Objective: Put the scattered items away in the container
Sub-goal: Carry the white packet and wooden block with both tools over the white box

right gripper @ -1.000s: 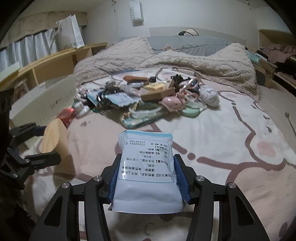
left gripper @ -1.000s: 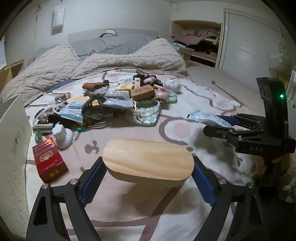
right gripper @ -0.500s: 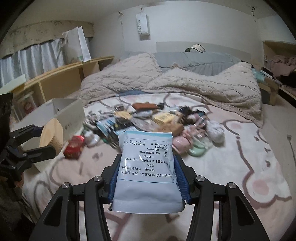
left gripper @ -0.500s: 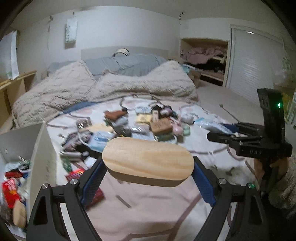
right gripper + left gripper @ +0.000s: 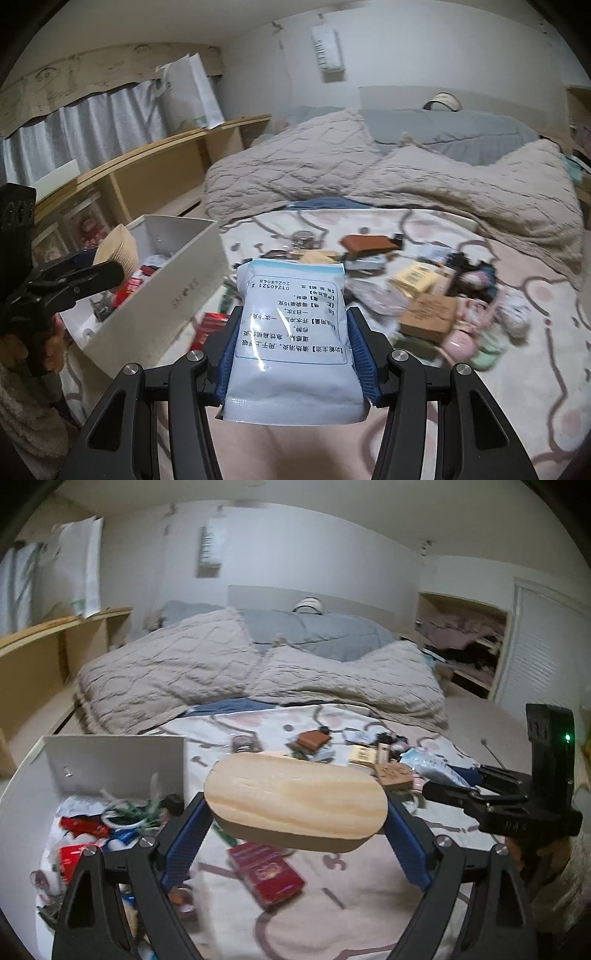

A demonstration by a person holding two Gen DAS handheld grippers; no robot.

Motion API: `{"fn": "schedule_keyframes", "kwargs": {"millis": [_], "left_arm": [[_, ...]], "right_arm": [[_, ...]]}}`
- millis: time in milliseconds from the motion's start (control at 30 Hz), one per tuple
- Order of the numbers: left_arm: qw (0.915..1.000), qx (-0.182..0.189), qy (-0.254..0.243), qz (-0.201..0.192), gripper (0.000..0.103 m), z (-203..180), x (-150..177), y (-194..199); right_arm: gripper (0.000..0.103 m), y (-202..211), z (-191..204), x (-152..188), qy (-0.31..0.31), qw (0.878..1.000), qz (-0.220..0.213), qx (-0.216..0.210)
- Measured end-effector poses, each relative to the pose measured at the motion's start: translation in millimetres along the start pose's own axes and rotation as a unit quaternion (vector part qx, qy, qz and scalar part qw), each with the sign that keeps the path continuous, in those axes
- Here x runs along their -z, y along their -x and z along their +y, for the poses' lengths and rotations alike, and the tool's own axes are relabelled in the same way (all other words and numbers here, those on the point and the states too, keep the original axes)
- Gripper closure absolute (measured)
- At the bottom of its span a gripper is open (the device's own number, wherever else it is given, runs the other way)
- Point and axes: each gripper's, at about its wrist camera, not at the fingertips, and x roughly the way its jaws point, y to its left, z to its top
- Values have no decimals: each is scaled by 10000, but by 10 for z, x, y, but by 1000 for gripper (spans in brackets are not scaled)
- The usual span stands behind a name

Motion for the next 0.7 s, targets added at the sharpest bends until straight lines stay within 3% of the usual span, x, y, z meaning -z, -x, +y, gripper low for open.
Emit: {"fn": "schedule_keyframes", "kwargs": {"millis": [433,700], "left_arm": [[9907,-1113,735,260,13,983,59,165],[9832,-1371,920,782,13,1264,242,161]], "right_arm": [[49,-457,829,-303,493,9960,206,-719],[49,-622,1272,-421,785,9901,322,-1116]]}}
